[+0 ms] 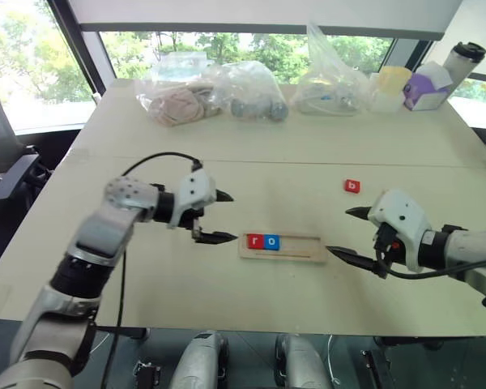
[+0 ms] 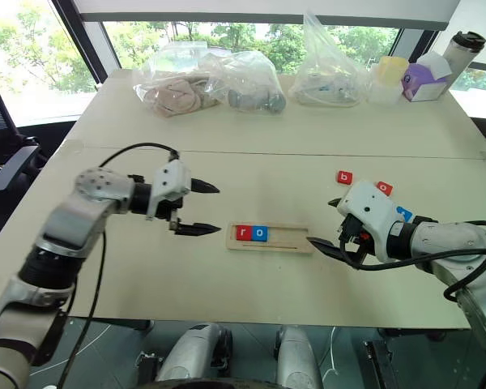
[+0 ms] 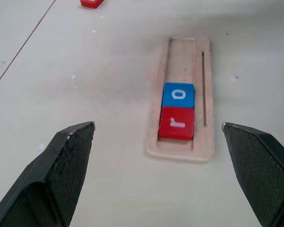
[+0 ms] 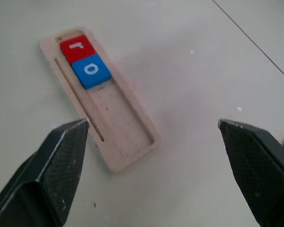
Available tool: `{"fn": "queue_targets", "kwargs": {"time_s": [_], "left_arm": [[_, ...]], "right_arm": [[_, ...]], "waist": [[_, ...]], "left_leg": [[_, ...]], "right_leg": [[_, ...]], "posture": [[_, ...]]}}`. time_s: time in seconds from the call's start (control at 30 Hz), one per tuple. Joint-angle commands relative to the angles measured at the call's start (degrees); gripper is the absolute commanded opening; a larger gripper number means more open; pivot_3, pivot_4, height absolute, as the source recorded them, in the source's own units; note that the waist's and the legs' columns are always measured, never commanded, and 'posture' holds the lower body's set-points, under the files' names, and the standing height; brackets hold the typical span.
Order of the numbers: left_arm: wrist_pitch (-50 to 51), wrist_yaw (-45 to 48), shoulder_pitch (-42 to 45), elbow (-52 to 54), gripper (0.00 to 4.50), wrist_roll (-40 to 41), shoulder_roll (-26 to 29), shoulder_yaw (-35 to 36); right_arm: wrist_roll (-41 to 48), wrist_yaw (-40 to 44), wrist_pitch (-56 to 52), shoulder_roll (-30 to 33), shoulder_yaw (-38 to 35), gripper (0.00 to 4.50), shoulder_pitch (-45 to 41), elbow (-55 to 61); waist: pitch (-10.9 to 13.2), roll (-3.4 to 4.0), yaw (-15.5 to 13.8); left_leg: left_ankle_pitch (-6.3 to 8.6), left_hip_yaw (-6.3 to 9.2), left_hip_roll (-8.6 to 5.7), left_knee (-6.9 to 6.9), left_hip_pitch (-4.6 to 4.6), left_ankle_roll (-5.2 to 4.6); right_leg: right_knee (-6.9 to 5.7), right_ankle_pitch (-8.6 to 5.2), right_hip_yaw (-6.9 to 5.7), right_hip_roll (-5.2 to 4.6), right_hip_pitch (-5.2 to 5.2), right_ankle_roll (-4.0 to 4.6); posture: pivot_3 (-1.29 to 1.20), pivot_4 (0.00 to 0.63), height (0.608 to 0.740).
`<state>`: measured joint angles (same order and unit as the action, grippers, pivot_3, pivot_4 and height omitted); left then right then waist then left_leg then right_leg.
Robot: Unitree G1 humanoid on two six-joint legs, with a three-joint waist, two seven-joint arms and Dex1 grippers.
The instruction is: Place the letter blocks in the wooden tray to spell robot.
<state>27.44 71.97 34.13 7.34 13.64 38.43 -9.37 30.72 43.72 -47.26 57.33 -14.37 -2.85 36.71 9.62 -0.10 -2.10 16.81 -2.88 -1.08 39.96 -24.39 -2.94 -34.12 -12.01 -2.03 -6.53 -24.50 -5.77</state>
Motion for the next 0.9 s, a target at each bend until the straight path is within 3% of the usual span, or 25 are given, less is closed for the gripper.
{"fn": "queue_targets", "kwargs": {"time_s": [0.03,0.3,0.47,0.7,0.9], "left_arm": [[2.9,4.0,-1.3,2.9,4.46,7.5,3.9,6.1],[3.0,1.5,-2.0,0.1,4.46,12.5,5.3,11.8],[4.9,-2.1,-4.0,3.7,4.46,14.8,4.3,12.1],[6.7,-6.7,-6.6,8.1,4.46,16.3,2.8,11.4],[6.4,-7.3,-8.7,11.4,4.46,15.9,3.6,10.2]], "right_arm": [[-1.2,-0.4,2.3,-1.2,1.8,4.50,-3.6,-2.9],[-12.0,-7.0,8.8,-6.3,10.3,4.50,-12.7,-14.8],[-16.3,-18.1,1.4,-14.0,10.9,4.50,-20.3,-21.7],[-18.3,-38.0,-14.9,-33.8,3.9,4.50,-28.2,-24.6],[-22.3,-49.5,-15.0,-41.6,-2.2,4.50,-32.5,-30.3]], "waist": [[0.0,0.00,0.0],[0.0,0.01,0.0],[0.1,0.00,0.2],[0.1,0.03,1.4],[0.1,0.08,1.6]], "left_leg": [[0.00,-0.01,0.00,0.01,0.01,0.00],[-0.06,-0.03,-0.02,0.06,0.01,0.08],[-0.08,-0.04,-0.04,0.05,0.01,0.10],[-0.26,0.02,-0.02,-0.02,0.01,0.40],[-0.26,0.02,-0.05,-0.03,0.04,0.40]], "right_leg": [[0.00,0.00,0.00,0.00,0.00,0.00],[-0.07,0.00,0.00,0.05,0.01,0.00],[-0.13,0.03,0.00,0.04,0.00,-0.04],[-0.30,0.11,-0.01,0.08,-0.05,-0.18],[-0.43,0.11,-0.01,0.09,-0.09,-0.19]], "posture": [[0.00,0.150,0.740],[0.00,0.150,0.740],[0.00,0.150,0.740],[0.00,0.150,0.740],[0.00,0.150,0.740]]}}
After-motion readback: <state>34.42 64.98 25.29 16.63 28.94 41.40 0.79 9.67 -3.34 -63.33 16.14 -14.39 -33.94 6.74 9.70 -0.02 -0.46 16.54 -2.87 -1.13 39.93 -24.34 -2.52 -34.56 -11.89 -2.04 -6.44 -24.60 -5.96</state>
